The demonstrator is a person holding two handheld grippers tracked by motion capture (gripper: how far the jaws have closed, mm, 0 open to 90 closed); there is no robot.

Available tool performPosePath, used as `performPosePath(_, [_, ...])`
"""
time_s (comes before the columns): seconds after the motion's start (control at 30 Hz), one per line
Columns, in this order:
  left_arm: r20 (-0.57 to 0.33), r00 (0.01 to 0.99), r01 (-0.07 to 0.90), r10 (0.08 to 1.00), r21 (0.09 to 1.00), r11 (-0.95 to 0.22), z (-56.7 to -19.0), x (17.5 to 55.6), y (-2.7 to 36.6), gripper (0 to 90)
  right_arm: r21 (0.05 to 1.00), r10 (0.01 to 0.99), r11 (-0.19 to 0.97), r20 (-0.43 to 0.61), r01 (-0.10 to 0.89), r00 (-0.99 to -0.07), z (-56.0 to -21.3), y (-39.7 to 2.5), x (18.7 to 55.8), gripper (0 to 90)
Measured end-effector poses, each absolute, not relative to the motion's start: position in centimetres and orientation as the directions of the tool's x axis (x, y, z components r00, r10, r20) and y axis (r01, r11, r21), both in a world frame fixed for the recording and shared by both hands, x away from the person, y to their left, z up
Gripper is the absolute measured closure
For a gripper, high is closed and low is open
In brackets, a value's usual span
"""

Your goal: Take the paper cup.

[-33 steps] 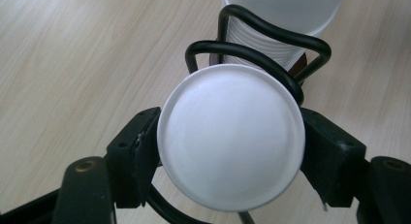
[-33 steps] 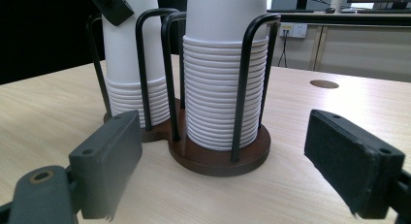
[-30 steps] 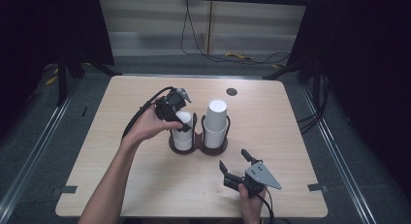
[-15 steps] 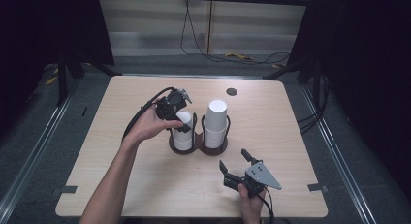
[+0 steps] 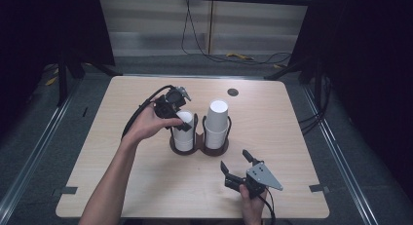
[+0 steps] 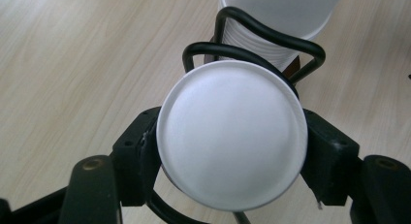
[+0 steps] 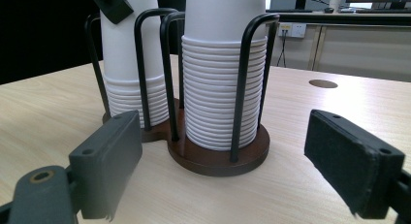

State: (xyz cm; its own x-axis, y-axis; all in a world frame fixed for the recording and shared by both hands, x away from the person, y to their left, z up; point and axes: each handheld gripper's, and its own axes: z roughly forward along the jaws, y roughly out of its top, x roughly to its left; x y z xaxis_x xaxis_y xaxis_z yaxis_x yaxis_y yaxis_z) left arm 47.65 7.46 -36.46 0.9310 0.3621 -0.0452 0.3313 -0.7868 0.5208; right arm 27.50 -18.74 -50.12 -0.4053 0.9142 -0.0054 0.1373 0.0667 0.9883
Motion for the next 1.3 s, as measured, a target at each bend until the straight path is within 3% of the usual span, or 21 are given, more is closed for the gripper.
performPosePath(1.3, [-0.034,0.924,0.315,0.380,0.630,-0.710,-32.6,46.7,8.7,33.1,0.988,0.913,0.069,-0.007,0.138,-0.408,-50.1,-18.8,27.5,13.3])
